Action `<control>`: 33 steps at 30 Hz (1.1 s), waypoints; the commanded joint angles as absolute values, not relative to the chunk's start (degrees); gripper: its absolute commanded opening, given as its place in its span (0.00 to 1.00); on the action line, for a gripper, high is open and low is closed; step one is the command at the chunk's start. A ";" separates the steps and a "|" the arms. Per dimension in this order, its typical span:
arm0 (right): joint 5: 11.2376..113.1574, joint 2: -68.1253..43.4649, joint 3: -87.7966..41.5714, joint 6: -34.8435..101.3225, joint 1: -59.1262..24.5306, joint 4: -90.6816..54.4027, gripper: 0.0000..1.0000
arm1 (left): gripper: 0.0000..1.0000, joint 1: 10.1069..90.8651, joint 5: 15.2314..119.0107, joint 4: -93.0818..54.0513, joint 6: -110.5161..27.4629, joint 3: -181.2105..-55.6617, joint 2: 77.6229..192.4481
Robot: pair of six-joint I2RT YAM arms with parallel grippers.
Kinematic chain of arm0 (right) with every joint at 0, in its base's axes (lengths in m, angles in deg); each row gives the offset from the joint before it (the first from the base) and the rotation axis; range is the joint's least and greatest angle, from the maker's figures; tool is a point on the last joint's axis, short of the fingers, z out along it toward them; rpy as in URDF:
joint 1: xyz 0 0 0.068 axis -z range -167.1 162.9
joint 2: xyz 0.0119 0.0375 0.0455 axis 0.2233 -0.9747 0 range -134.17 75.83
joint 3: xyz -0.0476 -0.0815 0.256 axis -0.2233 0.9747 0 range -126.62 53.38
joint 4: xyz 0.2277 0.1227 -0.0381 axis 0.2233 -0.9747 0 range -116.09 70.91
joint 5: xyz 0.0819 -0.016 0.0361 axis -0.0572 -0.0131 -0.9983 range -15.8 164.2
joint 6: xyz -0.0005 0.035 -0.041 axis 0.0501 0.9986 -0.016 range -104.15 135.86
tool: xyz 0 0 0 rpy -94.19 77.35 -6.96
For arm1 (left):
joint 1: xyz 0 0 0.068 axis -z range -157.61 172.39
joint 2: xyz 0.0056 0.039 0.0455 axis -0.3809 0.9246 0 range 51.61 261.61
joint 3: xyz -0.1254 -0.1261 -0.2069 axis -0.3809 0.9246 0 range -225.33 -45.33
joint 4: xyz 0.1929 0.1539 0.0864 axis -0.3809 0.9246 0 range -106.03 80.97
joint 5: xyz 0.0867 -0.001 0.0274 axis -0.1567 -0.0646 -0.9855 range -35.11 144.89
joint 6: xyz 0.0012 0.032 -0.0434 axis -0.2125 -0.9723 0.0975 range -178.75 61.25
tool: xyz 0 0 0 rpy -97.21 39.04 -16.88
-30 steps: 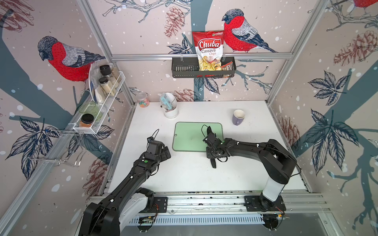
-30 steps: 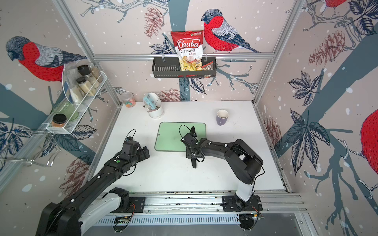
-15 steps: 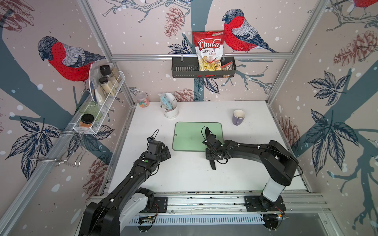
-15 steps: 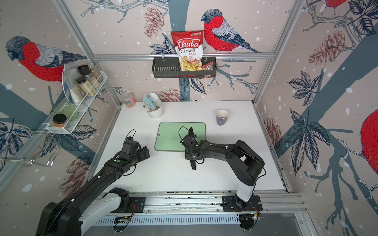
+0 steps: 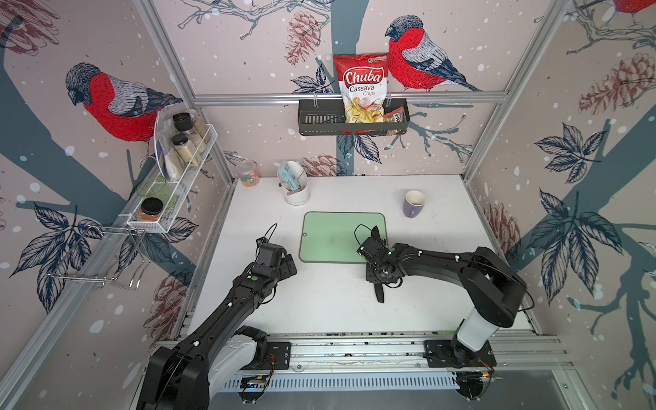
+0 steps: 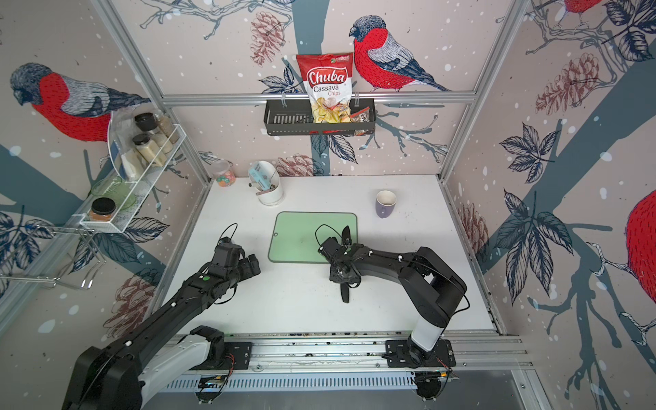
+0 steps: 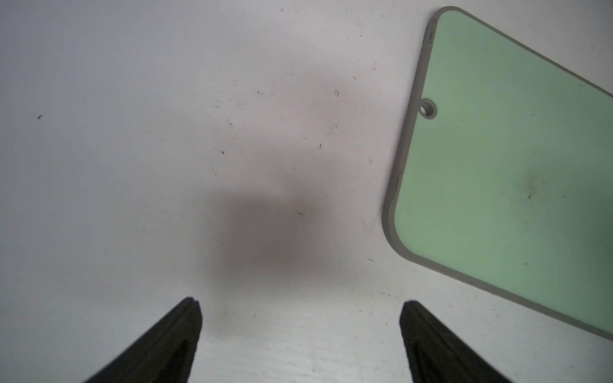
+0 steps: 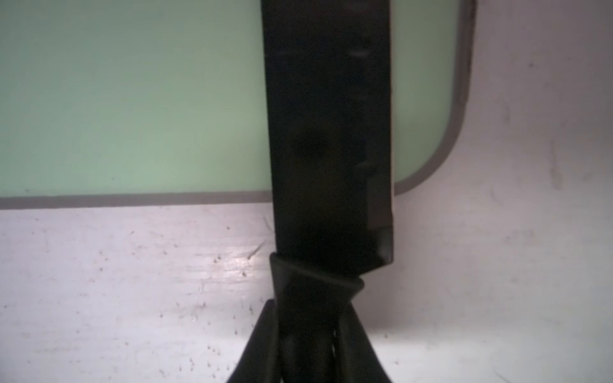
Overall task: Align the knife with the edge of the cutting board
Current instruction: Place the knife at the edge of the cutting board.
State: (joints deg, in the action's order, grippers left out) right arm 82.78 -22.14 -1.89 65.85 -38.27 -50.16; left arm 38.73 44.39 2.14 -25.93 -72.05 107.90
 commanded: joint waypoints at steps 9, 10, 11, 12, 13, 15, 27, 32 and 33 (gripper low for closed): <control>81.69 -21.67 -1.58 64.50 -35.73 -57.40 0.03 | 0.95 38.93 43.64 0.98 -26.09 -72.47 108.14; 81.59 -21.58 -1.56 64.46 -35.70 -57.27 0.02 | 0.95 38.91 43.61 1.12 -26.07 -72.75 108.47; 81.49 -21.45 -1.55 64.32 -35.70 -57.24 0.02 | 0.95 38.93 43.56 1.21 -26.05 -72.98 109.00; 81.30 -21.53 -1.55 64.10 -35.60 -57.24 0.02 | 0.95 39.07 43.60 1.35 -26.05 -73.16 109.38; 81.04 -21.53 -1.49 63.82 -35.41 -57.19 0.02 | 0.95 39.08 43.56 1.47 -26.07 -73.31 109.75; 80.86 -21.41 -1.38 63.29 -35.25 -56.99 0.02 | 0.95 39.14 43.42 1.46 -26.05 -73.37 110.08; 79.79 -22.97 -3.86 61.21 -35.17 -57.74 0.03 | 0.95 39.33 43.05 1.32 -26.05 -73.53 110.44; 79.46 -23.52 -4.11 61.62 -34.35 -57.20 0.03 | 0.95 39.38 43.12 1.21 -26.10 -73.47 110.41; 79.27 -23.46 -4.10 61.68 -34.27 -56.97 0.03 | 0.95 39.43 43.18 1.23 -26.06 -73.45 110.31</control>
State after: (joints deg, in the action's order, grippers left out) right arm 80.85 -23.06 -4.16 62.09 -34.54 -56.48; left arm 39.27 43.95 2.03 -25.93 -73.17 110.41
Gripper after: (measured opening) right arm 0.212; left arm 0.951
